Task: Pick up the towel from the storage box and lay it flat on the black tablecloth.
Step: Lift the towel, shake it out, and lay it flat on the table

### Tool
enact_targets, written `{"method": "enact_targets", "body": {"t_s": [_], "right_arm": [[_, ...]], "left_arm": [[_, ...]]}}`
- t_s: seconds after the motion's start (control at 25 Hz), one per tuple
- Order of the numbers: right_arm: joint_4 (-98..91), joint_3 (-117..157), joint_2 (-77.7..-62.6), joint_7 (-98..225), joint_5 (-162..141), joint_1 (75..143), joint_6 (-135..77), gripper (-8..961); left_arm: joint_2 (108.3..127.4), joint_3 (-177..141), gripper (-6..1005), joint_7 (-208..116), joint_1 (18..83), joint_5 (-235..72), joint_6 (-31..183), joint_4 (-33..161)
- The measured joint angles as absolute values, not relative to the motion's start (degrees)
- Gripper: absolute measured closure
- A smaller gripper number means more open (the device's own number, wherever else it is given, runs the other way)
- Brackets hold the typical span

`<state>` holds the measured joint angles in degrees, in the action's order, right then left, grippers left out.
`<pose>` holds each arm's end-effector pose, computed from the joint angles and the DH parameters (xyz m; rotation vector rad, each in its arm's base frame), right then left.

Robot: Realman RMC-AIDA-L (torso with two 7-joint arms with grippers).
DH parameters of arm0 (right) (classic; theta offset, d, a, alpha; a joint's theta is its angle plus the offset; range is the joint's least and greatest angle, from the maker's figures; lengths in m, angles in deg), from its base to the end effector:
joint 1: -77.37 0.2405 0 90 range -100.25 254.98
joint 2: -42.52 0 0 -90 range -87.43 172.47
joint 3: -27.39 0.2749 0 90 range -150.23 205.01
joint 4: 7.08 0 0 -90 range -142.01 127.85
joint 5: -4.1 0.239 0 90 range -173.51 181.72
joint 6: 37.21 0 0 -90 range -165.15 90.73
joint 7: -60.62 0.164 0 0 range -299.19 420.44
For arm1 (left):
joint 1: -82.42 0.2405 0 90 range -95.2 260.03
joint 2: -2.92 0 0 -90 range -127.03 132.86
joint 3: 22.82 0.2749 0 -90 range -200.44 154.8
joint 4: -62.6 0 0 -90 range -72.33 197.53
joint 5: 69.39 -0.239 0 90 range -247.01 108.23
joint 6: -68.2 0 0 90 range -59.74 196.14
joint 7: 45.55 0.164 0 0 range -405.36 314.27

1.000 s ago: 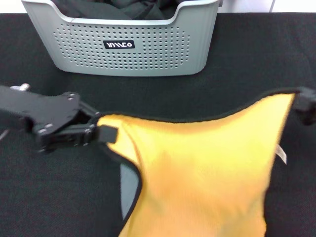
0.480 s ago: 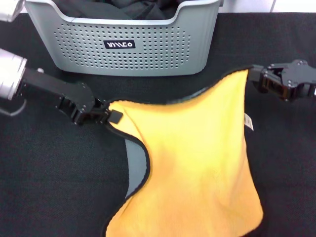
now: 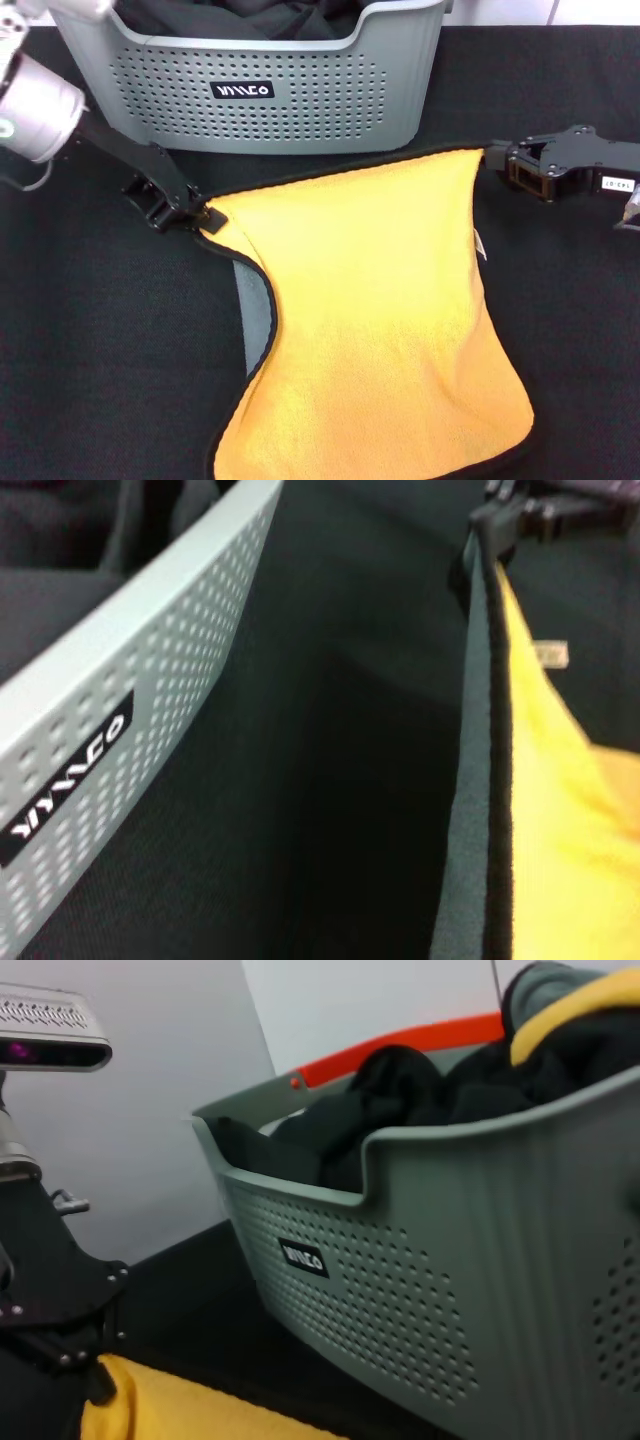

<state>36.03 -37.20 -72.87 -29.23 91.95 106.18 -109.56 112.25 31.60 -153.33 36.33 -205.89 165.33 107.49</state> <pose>0.2494 0.4127 -0.0221 -2.6066 0.6800 0.7072 -0.2360 0.4220 0.0235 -3.0090 -0.7284 0.1953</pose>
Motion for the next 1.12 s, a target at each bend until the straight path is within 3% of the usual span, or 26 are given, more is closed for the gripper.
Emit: {"method": "enact_targets", "body": {"t_s": [0.28,0.68,1.12], "right_arm": [[35.0,-37.2,-72.96,-29.8,91.6,106.4,-107.5,946],[33.6,-37.3,-73.03,-29.7,89.8,107.8,-106.5,945],[33.0,-37.3,-73.05,-30.4,89.7,108.0,-106.3,945]], "left_arm": [[115.60,32.1,980,-157.4,32.2,-216.5,166.5,111.6],[115.73,44.2,977,-166.3,24.2,-220.5,168.8,113.0],[119.63,47.2,973,-164.4,14.6,-231.4,170.1,106.4]]}}
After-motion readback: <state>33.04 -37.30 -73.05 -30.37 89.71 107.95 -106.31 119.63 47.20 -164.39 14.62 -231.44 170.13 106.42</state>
